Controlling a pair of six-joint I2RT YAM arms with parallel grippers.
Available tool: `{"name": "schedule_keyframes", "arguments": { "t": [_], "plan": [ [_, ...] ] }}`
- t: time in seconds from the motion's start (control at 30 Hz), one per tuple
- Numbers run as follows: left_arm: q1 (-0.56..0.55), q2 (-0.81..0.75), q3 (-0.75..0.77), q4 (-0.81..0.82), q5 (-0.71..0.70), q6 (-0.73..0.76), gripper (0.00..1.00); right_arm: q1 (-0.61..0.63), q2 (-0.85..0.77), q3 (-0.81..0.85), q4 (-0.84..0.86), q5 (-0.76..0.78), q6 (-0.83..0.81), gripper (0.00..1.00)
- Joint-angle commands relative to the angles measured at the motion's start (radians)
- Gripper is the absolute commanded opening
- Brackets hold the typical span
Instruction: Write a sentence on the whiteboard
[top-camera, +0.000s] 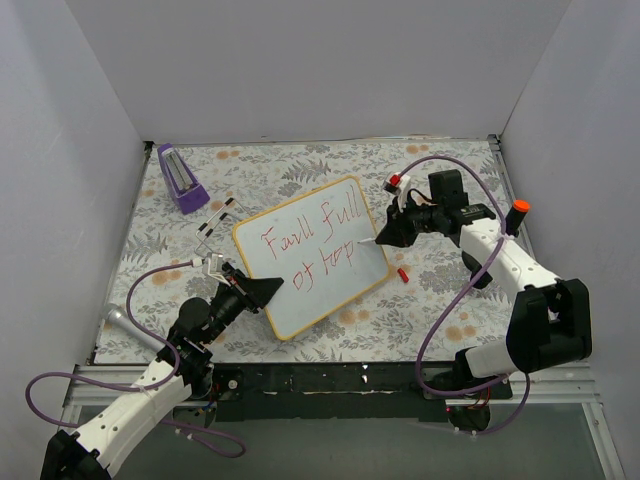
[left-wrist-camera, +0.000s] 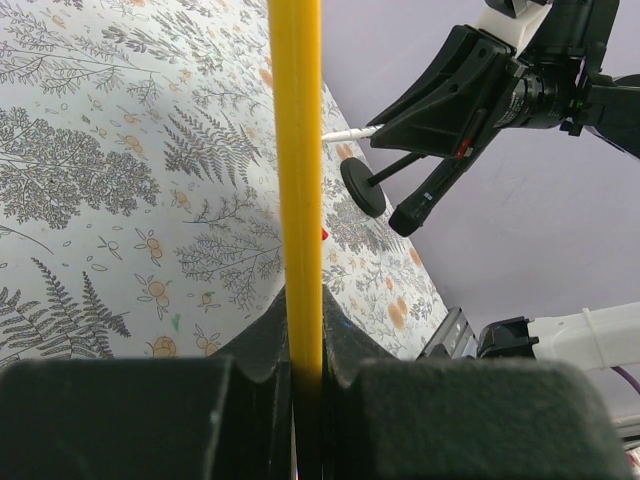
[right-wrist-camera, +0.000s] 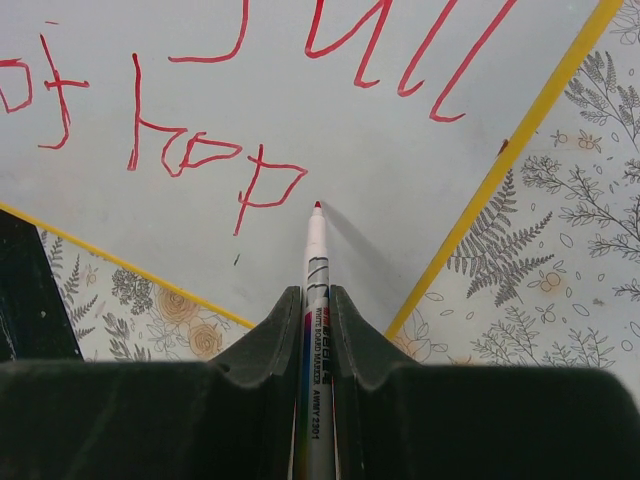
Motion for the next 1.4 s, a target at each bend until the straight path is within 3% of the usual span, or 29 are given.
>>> {"name": "schedule_keyframes", "arguments": {
  "t": [0.0,0.6,0.97,1.37],
  "plan": [
    [-0.002,-0.021,-0.046,0.194,0.004,-0.026,0.00,0.014,0.015,0.040,0.028,-0.024,0.008,0.01],
    [-0.003,-0.038,-0.048,0.177,0.002,-0.023,0.00,-0.005,0.047,0.069,0.038,0.062,0.032,0.01],
    [-0.003,-0.021,-0.048,0.191,0.005,-0.021,0.00,-0.003,0.093,0.137,0.028,0.036,0.046,0.01],
    [-0.003,0.008,-0.041,0.214,0.002,-0.018,0.00,0.038,0.077,0.100,-0.030,-0.018,-0.009,0.01]
  ]
}}
